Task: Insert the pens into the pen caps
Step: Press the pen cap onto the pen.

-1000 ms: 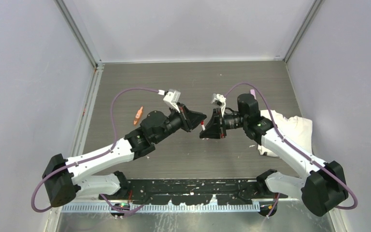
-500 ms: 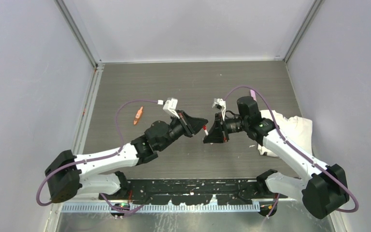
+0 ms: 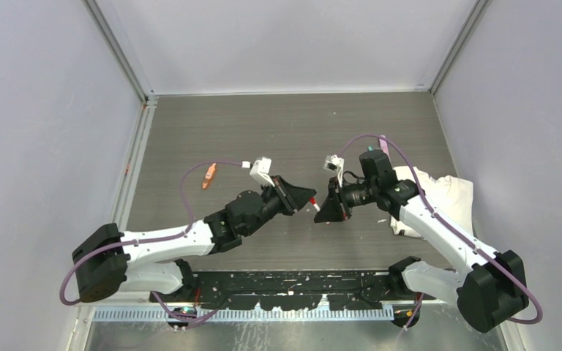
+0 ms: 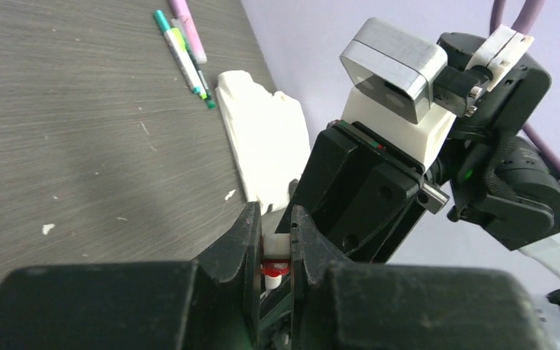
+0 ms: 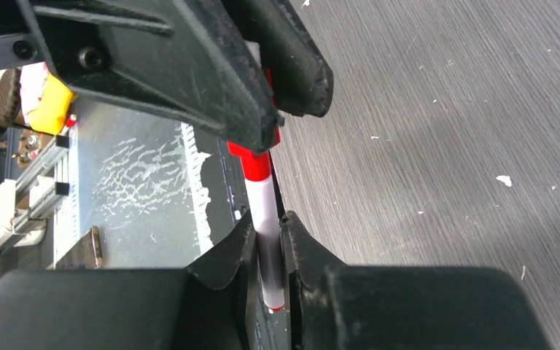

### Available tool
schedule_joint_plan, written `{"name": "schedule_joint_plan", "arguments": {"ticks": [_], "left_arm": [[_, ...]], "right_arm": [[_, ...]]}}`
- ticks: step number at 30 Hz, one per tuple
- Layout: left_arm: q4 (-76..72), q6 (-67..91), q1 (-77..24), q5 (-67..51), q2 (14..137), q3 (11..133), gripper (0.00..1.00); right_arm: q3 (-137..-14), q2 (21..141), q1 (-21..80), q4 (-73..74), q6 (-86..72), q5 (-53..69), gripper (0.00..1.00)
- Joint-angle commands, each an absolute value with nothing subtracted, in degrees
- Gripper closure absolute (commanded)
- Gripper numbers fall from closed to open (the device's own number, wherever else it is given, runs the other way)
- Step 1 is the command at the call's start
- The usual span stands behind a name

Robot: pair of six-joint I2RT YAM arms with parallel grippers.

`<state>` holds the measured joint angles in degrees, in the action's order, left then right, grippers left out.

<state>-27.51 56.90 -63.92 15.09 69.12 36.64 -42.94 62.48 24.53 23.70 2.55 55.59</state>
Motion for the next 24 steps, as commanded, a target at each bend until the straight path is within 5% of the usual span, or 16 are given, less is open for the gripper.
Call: {"name": "schedule_joint_plan", "arguments": {"ticks": [1, 5, 10, 17, 24], "left_arm": [[-32.40, 66.08, -72.77, -11.93, 71.32, 28.50, 0.99], [-37.31, 67.53, -73.26, -16.38, 78.54, 30.25, 0.99], [-15.92, 59.58, -76.83, -10.70, 77.12, 37.26, 0.99], [-36.06, 67.07, -77.08, -22.78, 79.93, 29.93, 0.99], [-2.22, 53.38, -80.41, -12.65, 75.04, 42.85, 0.99]], "right_arm": [[-47.42, 62.48, 20.28, 0.96, 0.92, 43.68, 0.99], [-46.63, 62.50, 20.18, -1.46, 0.17, 45.24, 0.99], [-46.84, 62.47, 20.08, -0.44, 1.51, 43.47, 0.99], [-46.58, 62.76, 19.96, -0.76, 1.58, 45.06, 0.99], [-46.20, 62.98, 19.43, -1.15, 1.68, 46.29, 0.99]]}}
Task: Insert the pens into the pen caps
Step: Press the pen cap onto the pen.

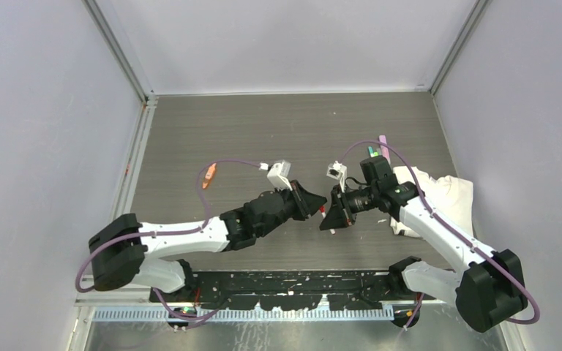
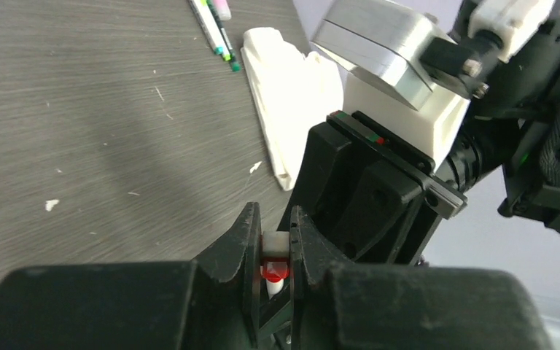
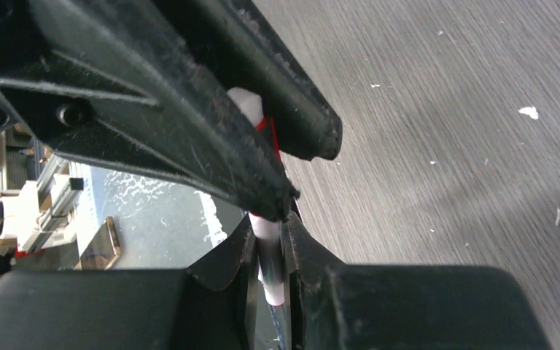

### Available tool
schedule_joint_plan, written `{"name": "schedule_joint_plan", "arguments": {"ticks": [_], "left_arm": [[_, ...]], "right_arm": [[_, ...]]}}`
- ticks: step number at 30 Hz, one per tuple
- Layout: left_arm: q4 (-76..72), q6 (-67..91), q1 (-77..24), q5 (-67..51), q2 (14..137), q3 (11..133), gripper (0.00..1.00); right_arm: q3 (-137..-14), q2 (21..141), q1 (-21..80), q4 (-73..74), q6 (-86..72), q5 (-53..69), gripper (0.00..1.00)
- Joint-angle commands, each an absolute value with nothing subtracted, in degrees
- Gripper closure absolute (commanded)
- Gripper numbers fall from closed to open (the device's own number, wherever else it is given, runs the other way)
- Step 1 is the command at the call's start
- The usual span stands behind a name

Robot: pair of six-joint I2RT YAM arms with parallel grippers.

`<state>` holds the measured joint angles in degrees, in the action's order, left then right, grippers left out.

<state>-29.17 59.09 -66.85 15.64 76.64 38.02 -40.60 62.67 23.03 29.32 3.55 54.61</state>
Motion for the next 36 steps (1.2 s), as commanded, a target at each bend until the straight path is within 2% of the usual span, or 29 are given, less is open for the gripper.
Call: {"name": "schedule_joint_plan", "arguments": {"ticks": [1, 5, 9, 14, 17, 21, 23, 27, 32, 36], "left_arm": [[-5.84, 53.49, -80.38, -13.19, 73.87, 42.06, 1.00], [-27.66, 61.00, -77.77, -18.52, 72.78, 33.89, 0.99], [-18.52, 58.06, -78.10, -16.91, 74.15, 35.58, 0.99], [-18.44, 55.88, -78.06, -12.79, 72.27, 35.33, 0.99], [-17.36, 53.62, -77.55, -8.27, 70.34, 35.44, 0.98], [-18.96, 50.14, -76.77, -1.16, 66.59, 34.95, 0.81], [-20.82, 48.16, -76.58, 2.79, 64.35, 34.41, 0.67], [-22.96, 45.28, -75.99, 6.59, 61.40, 34.27, 0.47], [-24.76, 41.04, -75.68, 8.02, 57.08, 33.93, 0.34], [-23.78, 34.84, -75.67, 5.43, 51.94, 31.67, 0.31]], "right_arm": [[-45.80, 62.95, 19.30, -2.16, 1.08, 47.75, 0.99], [-44.22, 62.68, 18.59, -7.07, -2.18, 52.86, 0.99], [-44.19, 62.79, 17.75, -7.47, -2.79, 52.94, 0.99], [-44.17, 63.34, 17.22, -7.47, -2.71, 54.15, 0.99], [-43.89, 64.21, 17.15, -7.47, -1.36, 59.92, 0.99], [-43.54, 64.75, 17.21, -7.13, -0.22, 62.74, 0.99], [-43.62, 64.80, 17.24, -6.77, -0.18, 63.51, 0.99], [-43.62, 64.97, 17.23, -6.78, -0.18, 65.31, 0.99], [-43.79, 65.06, 17.34, -6.54, -0.18, 66.29, 0.99], [-44.54, 64.21, 17.29, -5.19, 1.35, 67.03, 0.99]]}}
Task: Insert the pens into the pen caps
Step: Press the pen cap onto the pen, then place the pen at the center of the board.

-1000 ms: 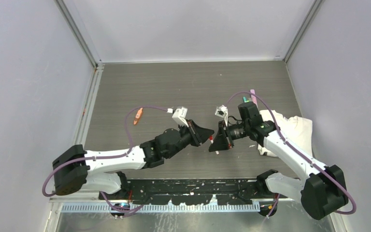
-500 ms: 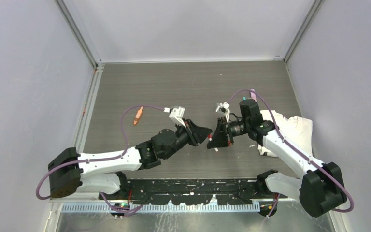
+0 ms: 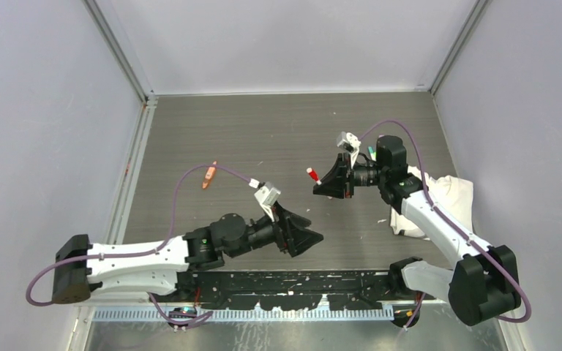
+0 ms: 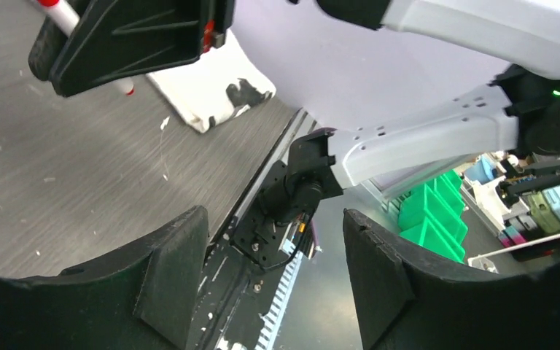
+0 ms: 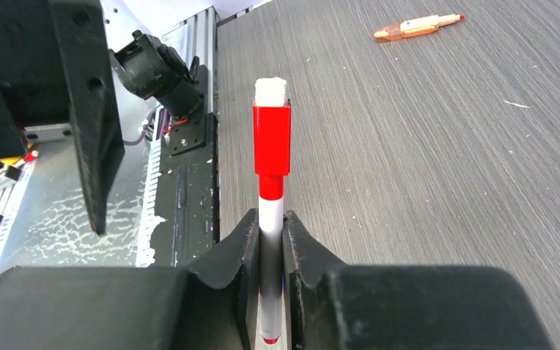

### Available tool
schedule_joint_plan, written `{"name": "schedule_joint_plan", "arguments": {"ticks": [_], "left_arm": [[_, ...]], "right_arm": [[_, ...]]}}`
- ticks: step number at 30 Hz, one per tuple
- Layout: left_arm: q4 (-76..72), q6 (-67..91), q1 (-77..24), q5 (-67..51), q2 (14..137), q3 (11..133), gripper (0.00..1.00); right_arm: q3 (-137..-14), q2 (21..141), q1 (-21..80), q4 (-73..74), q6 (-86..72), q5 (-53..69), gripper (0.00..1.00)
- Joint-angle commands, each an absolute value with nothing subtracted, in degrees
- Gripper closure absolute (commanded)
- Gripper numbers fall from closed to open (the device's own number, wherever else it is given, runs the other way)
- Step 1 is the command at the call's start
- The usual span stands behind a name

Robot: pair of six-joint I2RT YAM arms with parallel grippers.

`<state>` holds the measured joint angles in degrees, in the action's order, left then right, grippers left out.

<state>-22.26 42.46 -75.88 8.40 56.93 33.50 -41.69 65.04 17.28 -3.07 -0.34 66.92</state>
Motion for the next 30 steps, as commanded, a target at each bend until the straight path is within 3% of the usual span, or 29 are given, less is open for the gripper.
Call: {"name": "schedule_joint_plan", "arguments": {"ticks": [1, 7, 12, 22, 30], "left_arm": [[-23.70, 33.10, -75.67, 4.62, 50.49, 30.47, 0.30], [-33.07, 25.92, -75.67, 6.48, 42.91, 17.75, 0.13], [-38.06, 22.96, -75.67, 10.50, 42.46, 12.38, 0.03], [-40.53, 23.19, -75.67, 12.03, 52.10, 12.16, 0.03], [-44.98, 25.33, -75.63, 12.94, 58.53, 11.51, 0.03]], "right_arm": [[-45.16, 64.09, 17.23, -3.76, 2.40, 67.50, 0.99], [-49.53, 63.44, 17.22, 14.82, 19.74, 71.66, 0.99], [-50.35, 63.36, 17.14, 20.46, 25.80, 71.53, 0.99], [-51.65, 66.40, 16.96, 29.12, 38.13, 66.97, 0.96], [-51.37, 71.67, 15.13, 20.37, 27.40, 49.60, 0.96]]}}
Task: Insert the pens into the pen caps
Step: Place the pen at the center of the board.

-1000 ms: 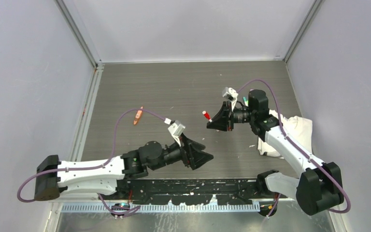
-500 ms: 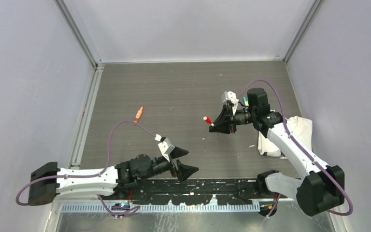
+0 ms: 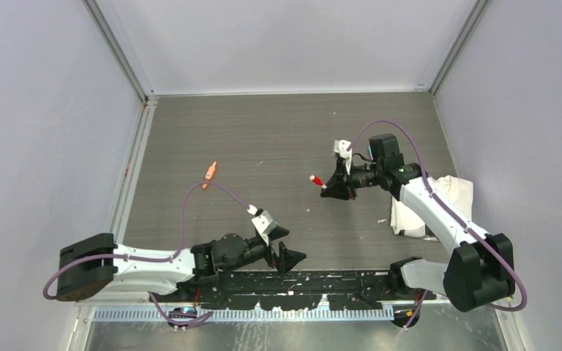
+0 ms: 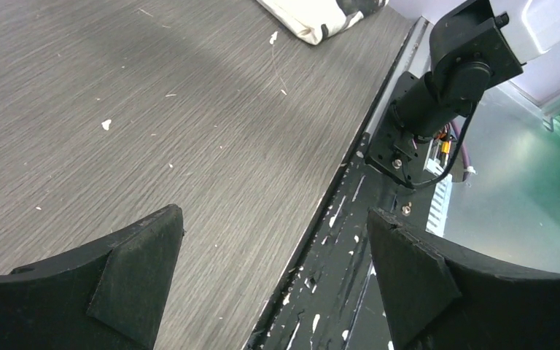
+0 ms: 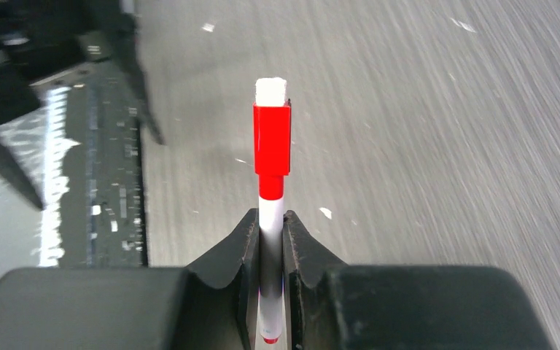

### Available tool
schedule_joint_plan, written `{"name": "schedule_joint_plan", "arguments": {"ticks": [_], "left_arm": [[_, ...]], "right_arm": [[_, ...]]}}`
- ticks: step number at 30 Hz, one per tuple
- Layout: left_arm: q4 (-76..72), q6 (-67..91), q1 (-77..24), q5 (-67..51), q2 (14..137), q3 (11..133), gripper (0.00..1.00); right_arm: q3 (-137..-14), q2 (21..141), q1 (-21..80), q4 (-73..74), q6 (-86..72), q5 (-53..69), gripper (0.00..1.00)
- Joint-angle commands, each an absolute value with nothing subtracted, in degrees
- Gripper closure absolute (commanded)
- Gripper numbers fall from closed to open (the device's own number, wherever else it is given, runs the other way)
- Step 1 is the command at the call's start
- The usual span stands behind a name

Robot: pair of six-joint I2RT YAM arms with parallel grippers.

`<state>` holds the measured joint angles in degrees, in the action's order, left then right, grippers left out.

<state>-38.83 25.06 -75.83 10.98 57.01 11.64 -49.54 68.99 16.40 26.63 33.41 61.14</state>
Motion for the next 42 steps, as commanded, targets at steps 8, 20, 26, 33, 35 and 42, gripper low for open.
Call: {"name": "schedule_joint_plan", "arguments": {"ticks": [8, 20, 26, 33, 35, 42], "left_arm": [[-48.65, 27.20, -75.67, 13.70, 61.49, 10.18, 0.03], [-49.60, 29.38, -75.67, 14.64, 60.39, 7.80, 0.03], [-47.97, 29.57, -75.67, 15.53, 58.82, 7.09, 0.03], [-46.71, 29.63, -75.63, 16.21, 57.43, 6.77, 0.04], [-46.54, 29.64, -75.67, 16.24, 57.23, 6.85, 0.04], [-46.22, 29.64, -75.68, 15.91, 56.73, 7.20, 0.04]], "right_arm": [[-51.11, 78.55, 13.67, 6.24, 9.55, 16.06, 0.96], [-56.37, 92.09, 9.20, 9.42, 6.02, 0.21, 0.93], [-58.37, 95.68, 7.47, 11.84, 7.34, -4.48, 0.91], [-59.86, 98.33, 7.12, 13.89, 9.06, -6.67, 0.88], [-60.25, 98.67, 6.87, 14.42, 9.05, -6.68, 0.85], [-60.90, 99.15, 6.15, 15.16, 9.06, -6.16, 0.76]]}}
